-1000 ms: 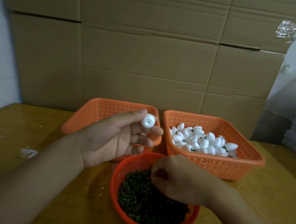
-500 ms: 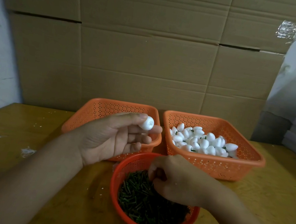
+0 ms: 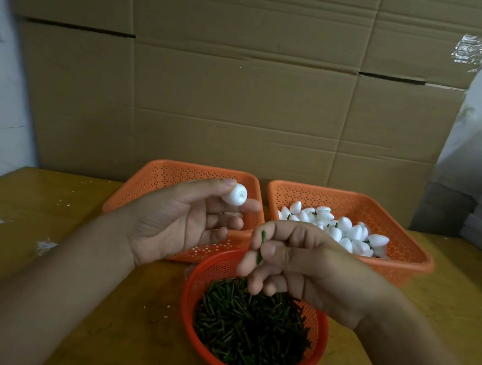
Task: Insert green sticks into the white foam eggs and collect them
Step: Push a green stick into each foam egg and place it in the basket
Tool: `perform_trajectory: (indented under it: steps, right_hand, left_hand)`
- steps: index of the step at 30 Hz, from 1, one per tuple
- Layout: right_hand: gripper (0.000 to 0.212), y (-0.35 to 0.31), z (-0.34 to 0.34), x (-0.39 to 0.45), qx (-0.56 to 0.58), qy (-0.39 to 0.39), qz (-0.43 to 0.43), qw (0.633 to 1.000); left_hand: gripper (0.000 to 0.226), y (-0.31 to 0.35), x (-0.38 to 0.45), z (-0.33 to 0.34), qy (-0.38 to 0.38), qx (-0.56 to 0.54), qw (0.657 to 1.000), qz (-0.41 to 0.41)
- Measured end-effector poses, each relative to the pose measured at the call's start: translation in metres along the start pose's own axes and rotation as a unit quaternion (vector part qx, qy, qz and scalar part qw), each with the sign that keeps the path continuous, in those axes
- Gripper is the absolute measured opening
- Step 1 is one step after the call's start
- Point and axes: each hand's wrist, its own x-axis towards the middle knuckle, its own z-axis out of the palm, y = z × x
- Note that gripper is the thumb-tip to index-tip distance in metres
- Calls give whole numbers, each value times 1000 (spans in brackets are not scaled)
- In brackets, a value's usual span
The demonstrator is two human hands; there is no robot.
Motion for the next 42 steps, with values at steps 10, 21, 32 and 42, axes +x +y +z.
perform_trajectory:
  steps: [10,21,32,42]
  right_hand:
    - [5,-1,2,1,11,43,-12,999]
    - [11,-7,2,2,56,170,-72,981]
    - [7,4,0,12,33,357,-138,923]
    - [7,3,6,10,-13,361,-130,923]
  left_hand:
    - [37,-2,0,2,12,30,999,-4]
    - [26,-1,-2,6,15,35,999,21]
    - [33,-6,-3,11,54,66,993,77]
    - [37,-7,-3,14,85,96,987,93]
